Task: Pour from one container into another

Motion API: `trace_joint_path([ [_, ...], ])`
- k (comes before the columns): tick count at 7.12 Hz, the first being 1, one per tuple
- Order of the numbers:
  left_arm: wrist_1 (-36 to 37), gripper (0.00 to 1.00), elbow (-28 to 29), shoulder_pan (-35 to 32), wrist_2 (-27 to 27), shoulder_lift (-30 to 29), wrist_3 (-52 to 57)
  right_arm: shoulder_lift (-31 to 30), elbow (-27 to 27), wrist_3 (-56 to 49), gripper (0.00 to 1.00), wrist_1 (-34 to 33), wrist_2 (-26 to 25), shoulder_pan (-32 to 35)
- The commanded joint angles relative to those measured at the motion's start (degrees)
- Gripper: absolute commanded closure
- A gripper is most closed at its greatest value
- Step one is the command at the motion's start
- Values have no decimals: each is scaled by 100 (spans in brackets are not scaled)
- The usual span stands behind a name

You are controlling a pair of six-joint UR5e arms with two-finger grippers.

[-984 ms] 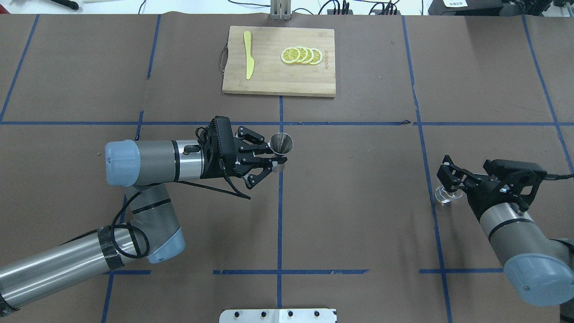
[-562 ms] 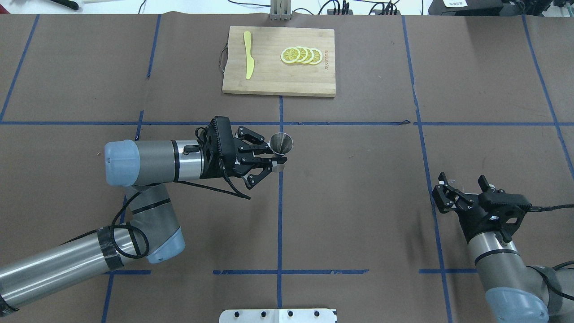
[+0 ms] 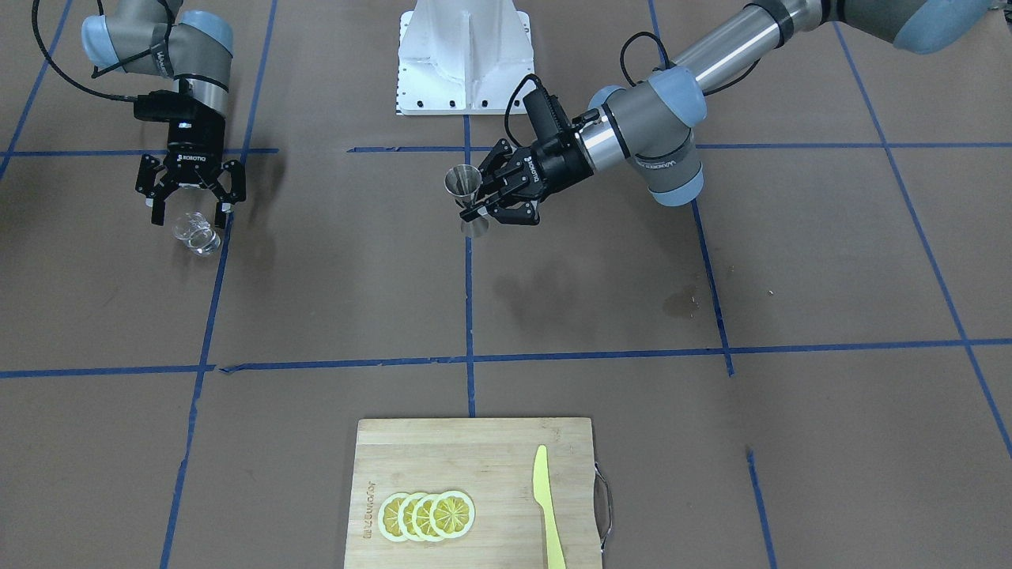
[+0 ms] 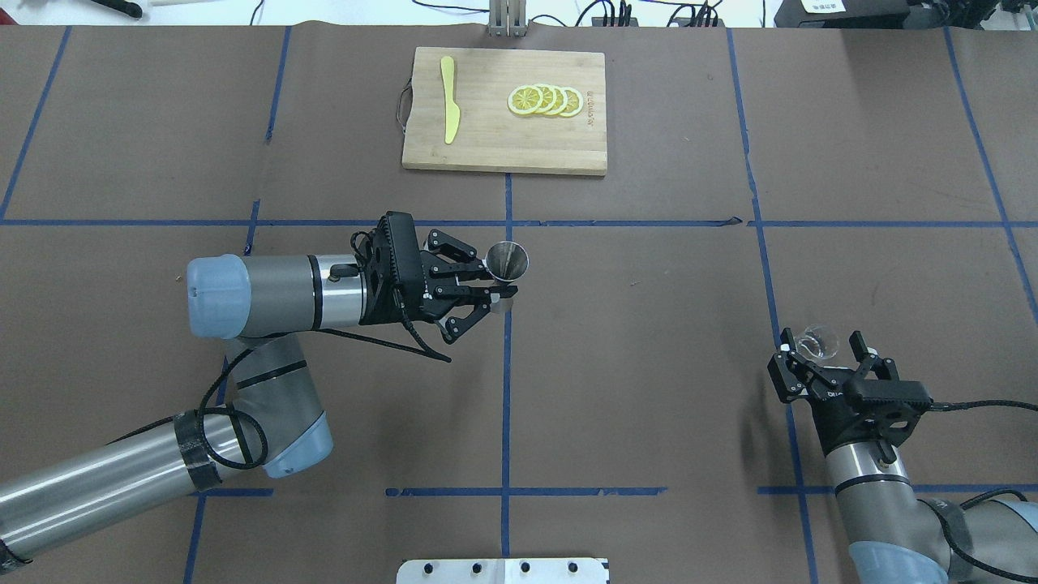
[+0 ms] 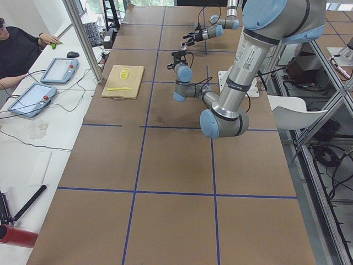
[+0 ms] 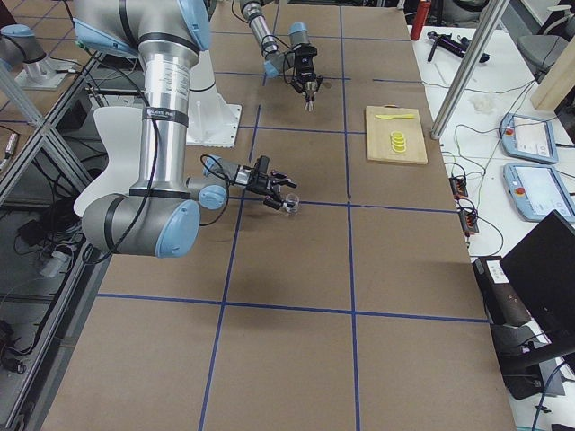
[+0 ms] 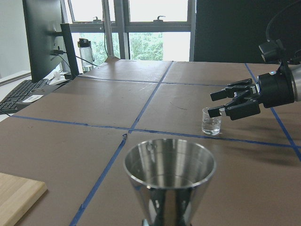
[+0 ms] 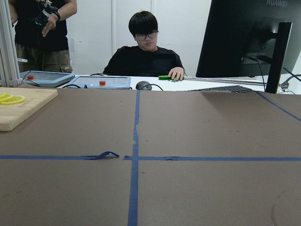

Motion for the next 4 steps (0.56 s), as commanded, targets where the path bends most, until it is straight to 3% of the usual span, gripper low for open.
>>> trace_joint_path([
  [1,-10,100,-1,0,0,5,0,35,-231,14,2,0,-50,-24],
  [4,-19,100,-1,0,0,5,0,43,-408,14,2,0,-50,-77],
])
